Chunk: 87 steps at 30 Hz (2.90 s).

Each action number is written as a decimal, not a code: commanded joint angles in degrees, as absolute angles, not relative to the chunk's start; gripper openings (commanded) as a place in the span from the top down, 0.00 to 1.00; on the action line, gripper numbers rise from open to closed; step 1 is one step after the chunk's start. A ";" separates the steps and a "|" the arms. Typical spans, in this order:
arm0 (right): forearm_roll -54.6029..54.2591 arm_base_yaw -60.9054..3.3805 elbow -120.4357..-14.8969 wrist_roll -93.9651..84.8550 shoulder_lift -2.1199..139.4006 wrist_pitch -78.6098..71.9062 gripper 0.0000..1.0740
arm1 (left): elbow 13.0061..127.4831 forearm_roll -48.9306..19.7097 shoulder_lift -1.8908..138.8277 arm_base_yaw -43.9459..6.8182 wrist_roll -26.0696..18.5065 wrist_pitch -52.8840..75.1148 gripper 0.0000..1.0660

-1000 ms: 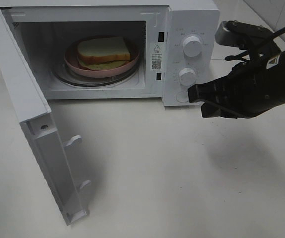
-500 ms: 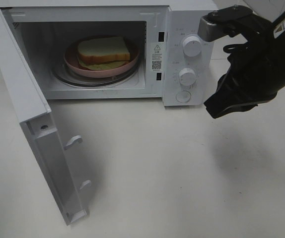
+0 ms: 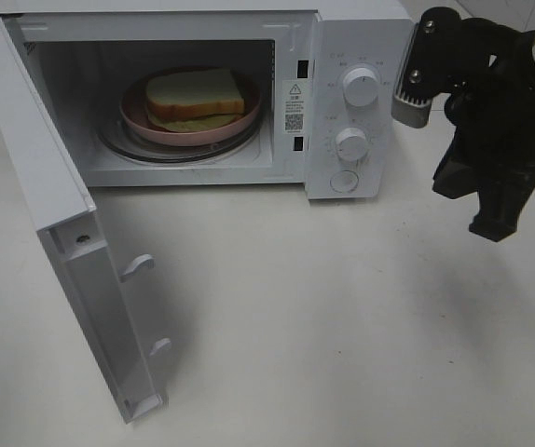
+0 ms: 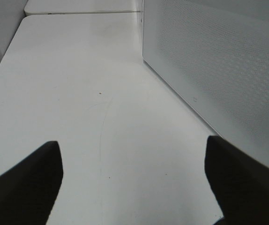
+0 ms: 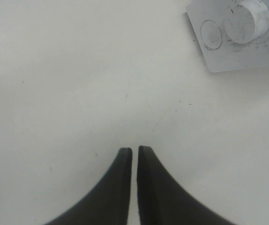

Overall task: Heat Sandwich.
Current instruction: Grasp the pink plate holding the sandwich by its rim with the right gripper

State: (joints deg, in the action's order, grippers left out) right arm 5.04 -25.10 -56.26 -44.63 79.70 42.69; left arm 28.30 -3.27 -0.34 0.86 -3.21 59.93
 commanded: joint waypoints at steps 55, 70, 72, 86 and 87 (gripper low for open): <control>24.52 -42.34 -80.79 -46.64 112.13 27.22 0.31 | 28.19 -3.67 -1.20 0.57 -3.21 59.47 0.29; 24.47 -42.34 -90.93 -42.80 121.12 24.64 0.31 | 28.19 -3.67 -1.20 0.57 -3.21 59.47 0.29; 24.47 -42.34 -91.33 -42.74 121.47 24.24 0.31 | 28.19 -3.67 -1.20 0.57 -3.21 59.47 0.29; 24.47 -42.34 -92.13 -42.80 123.36 22.12 0.31 | 28.19 -3.67 -1.20 0.57 -3.21 59.47 0.29; 24.47 -42.34 -92.13 -42.74 123.36 21.89 0.31 | 28.19 -3.67 -1.20 0.57 -3.21 59.47 0.29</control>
State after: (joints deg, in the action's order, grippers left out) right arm 24.24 -42.11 -91.79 -43.26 123.24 22.80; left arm 28.30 -3.27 -0.34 0.86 -3.21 59.93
